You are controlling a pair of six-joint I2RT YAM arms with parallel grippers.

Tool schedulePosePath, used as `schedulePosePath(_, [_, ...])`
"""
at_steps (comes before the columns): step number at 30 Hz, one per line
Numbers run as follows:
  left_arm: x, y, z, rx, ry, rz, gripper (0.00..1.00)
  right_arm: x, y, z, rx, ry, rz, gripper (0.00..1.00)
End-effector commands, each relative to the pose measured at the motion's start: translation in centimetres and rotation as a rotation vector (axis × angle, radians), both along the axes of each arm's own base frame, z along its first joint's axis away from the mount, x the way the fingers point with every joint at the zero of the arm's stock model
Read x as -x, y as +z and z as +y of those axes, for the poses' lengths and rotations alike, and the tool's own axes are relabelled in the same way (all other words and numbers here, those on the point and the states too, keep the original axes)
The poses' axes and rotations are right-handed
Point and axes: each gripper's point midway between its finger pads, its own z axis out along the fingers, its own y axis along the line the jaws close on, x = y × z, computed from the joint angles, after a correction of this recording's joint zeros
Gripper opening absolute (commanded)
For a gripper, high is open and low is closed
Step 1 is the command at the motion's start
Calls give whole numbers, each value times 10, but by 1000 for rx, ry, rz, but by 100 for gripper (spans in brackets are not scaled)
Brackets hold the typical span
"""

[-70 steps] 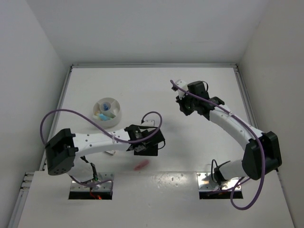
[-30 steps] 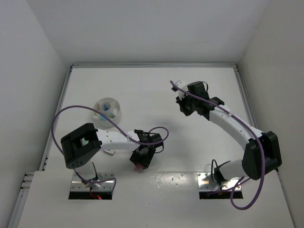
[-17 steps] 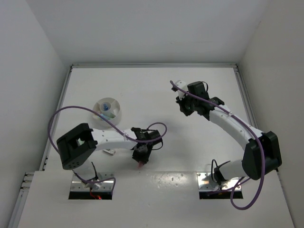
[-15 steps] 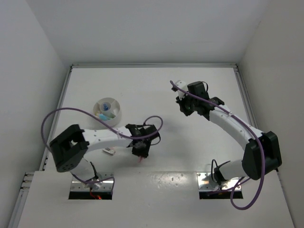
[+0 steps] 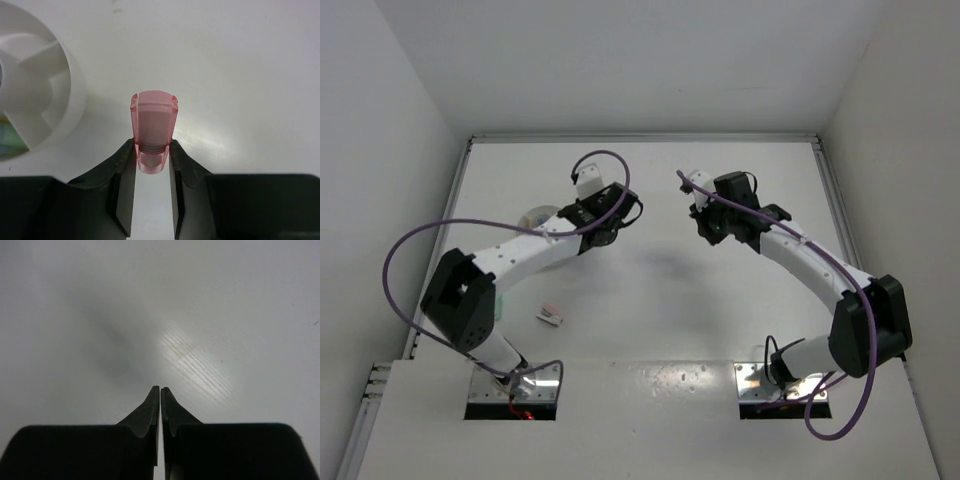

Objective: Sort the stationery into containers
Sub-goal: Place the pen in the storage box.

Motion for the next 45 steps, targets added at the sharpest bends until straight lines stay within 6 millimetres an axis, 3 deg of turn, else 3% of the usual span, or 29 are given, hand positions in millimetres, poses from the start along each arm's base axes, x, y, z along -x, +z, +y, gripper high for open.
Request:
schedulePosePath(1, [-35,20,31,-87,154,-75,0,-1,-5,1,-4,16,-1,2])
schedulePosePath(7, [-57,42,73,-108,262,-114,0,-1,-8,1,0,16,8,2])
schedulePosePath(11, [-50,48,94,-133,277,-109,0,-1,-8,1,0,16,8,2])
schedulePosePath(18, [-37,31,118,-175,294,-58,0,-1,-11,1,3,16,16,2])
schedulePosePath(28, [-35,0,124,-214,287,22,0,-1,-11,1,3,16,16,2])
schedulePosePath(37, [-36,-14,119,-220,260,63,1,-1,-11,1,3,16,16,2])
schedulePosePath(40, [-36,-18,119,-226,259,72,7,-1,-11,1,3,16,16,2])
schedulePosePath(43, [-35,-19,117,-225,246,79,26,-1,-11,1,3,16,16,2])
schedulePosePath(45, [-35,-19,117,-225,246,80,26,-1,-11,1,3,16,16,2])
